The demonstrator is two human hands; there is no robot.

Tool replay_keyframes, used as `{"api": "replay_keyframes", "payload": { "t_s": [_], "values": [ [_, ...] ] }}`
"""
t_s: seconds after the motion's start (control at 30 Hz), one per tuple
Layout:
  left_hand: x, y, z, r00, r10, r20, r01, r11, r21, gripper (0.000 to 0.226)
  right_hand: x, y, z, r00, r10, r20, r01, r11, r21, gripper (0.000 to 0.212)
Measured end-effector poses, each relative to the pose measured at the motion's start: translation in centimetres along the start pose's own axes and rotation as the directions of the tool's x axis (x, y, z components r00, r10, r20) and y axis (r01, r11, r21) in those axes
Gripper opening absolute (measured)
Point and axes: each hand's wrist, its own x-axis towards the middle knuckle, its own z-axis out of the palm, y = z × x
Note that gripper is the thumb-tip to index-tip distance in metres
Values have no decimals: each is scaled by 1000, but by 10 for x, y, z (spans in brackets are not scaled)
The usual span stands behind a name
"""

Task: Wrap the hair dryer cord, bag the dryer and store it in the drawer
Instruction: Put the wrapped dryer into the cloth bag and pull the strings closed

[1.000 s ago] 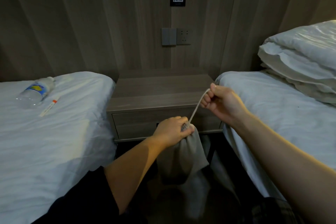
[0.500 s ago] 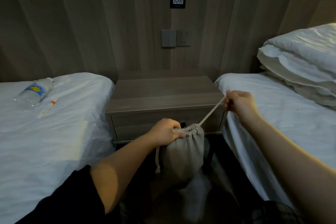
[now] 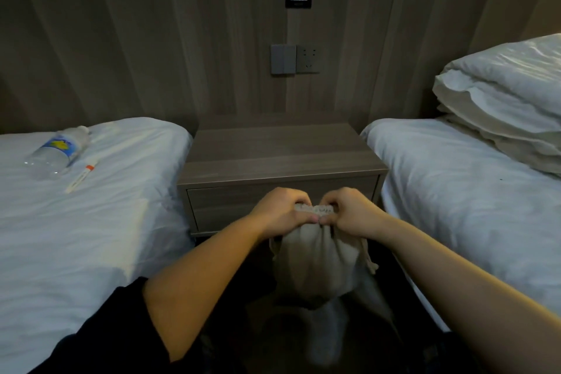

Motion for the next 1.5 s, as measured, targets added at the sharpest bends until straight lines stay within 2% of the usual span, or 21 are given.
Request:
{"api": "replay_keyframes", "payload": {
  "t_s": [0.1, 0.17, 0.3, 0.4, 0.47, 0.57, 0.77, 0.83, 0.93, 1.0, 1.1, 1.17, 1.23, 1.37, 1.43, 1.5],
  "values": [
    [0, -6, -15, 999, -35, -25, 36, 999, 10, 17, 3, 8, -3, 994, 42, -100, -37, 998, 47, 10],
    [0, -7, -22, 999, -51, -9, 50, 998, -38, 16, 4, 18, -7, 990, 68, -124, -58, 995, 80, 11],
    [5, 1, -28, 998, -62, 6, 61, 954, -294, 28, 1, 28, -9, 1000, -24, 18, 20, 983, 181, 41],
    [7, 9, -23, 998, -54, 26, 60, 906, -419, 33, -5, 22, -6, 994, -77, 77, 62, 981, 183, 44],
    [8, 14, -19, 998, -43, 36, 55, 893, -447, 33, -8, 18, -4, 993, -92, 68, 81, 986, 144, 34],
    [7, 18, -17, 999, -36, 16, 39, 866, -499, 33, -11, 19, -2, 997, -60, 47, 58, 997, 51, 40],
    [-5, 17, -14, 995, -97, -25, 47, 674, -737, 33, -18, 20, -5, 997, -51, -60, 51, 999, 1, 38],
    [-6, 20, -13, 995, -101, 4, 68, 646, -760, 33, -15, 17, -4, 997, -78, -5, 78, 997, 11, 35],
    [-5, 24, -14, 997, -65, 30, 65, 638, -767, 33, -13, 17, -6, 987, -96, 129, 86, 993, 84, 18],
    [-4, 25, -15, 998, -46, 30, 53, 627, -778, 33, -12, 23, -11, 985, -57, 164, 58, 998, -4, 32],
    [-1, 22, -18, 999, -33, 17, 34, 605, -796, 34, -8, 28, -15, 991, 28, 132, 4, 972, -236, 21],
    [1, 20, -22, 999, -38, 3, 25, 590, -807, 34, -5, 28, -14, 990, 89, 110, -61, 971, -233, 39],
    [4, 16, -27, 998, -56, -14, 21, 580, -814, 34, -2, 27, -16, 990, 103, 98, -83, 978, -193, 35],
    [5, -1, -35, 978, -190, -81, 45, 578, -815, 32, 0, 25, -21, 995, 99, 13, -99, 995, 30, 31],
    [5, -19, -34, 932, -335, -136, 99, 599, -795, 32, 2, 26, -22, 992, 97, -85, -90, 993, 78, 34],
    [2, -40, -27, 865, -469, -177, 141, 567, -812, 34, 3, 30, -25, 964, 131, -233, -114, 990, 84, 41]
  ]
}}
